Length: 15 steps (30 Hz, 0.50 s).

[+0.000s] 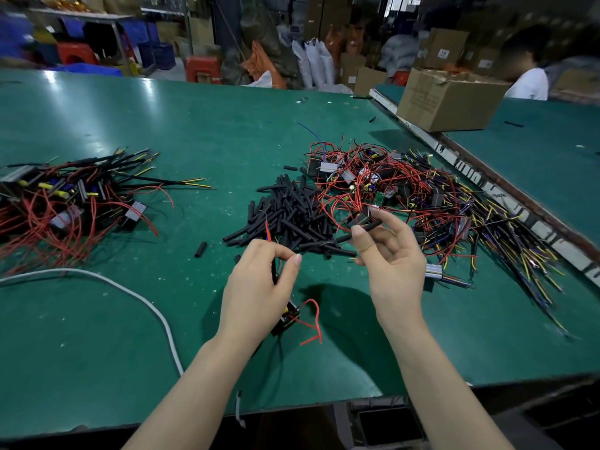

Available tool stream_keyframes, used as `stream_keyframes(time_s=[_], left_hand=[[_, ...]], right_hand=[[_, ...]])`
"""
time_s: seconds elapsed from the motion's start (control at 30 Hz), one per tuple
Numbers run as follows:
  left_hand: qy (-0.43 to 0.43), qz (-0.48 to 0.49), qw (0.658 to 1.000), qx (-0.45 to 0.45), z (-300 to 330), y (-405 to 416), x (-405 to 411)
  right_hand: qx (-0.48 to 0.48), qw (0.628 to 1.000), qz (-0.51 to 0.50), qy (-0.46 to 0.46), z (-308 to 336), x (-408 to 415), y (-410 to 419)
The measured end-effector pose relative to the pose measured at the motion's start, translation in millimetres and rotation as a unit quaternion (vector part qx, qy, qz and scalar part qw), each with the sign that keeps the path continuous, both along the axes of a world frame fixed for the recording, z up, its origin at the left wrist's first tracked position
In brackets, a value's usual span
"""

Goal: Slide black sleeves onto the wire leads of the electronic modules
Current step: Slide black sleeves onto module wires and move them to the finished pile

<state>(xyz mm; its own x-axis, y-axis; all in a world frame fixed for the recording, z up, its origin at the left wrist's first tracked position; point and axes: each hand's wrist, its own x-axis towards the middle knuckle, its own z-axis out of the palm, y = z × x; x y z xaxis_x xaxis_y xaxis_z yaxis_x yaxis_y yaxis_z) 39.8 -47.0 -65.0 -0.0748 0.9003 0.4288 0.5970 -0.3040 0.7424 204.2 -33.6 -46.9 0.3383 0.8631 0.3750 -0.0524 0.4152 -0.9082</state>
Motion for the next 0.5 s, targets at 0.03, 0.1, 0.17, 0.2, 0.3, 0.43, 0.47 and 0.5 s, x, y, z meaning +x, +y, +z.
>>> stream_keyframes(time_s=[0.03, 0.1, 0.17, 0.2, 0.3, 0.43, 0.47, 0.5], left_hand=[[0.000, 0.004, 1.000, -0.003, 0.0, 0.1, 0.2], [-0.002, 0.012, 1.000, -0.009, -0.1, 0.7, 0.6], [-0.007, 0.018, 1.000, -0.014, 0.0, 0.8, 0.9], [-0.009, 0.018, 1.000, -0.015, 0.0, 0.7, 1.0], [-0.008, 0.009, 1.000, -0.013, 0.4, 0.0, 1.2], [-0.005, 0.000, 1.000, -0.011, -0.4, -1.3, 1.5], [-0.006, 0.004, 1.000, -0.011, -0.6, -1.3, 1.5], [-0.008, 0.007, 1.000, -0.011, -0.8, -1.3, 1.5]], right_hand=[[0.011, 1.000, -0.009, -0.007, -0.1, -0.7, -0.9], [0.029, 0.999, -0.028, -0.020, 0.0, -1.8, -2.5], [0.038, 0.998, -0.039, -0.030, 0.1, -2.5, -3.0], [0.038, 0.998, -0.038, -0.031, -0.2, -2.7, -3.0], [0.018, 0.999, -0.016, -0.028, -1.7, -4.3, -2.2], [0.004, 1.000, 0.005, -0.027, -3.6, -6.6, -2.7], [0.005, 1.000, 0.000, -0.026, -3.4, -6.5, -2.7], [0.006, 1.000, -0.005, -0.024, -3.3, -5.9, -3.0]])
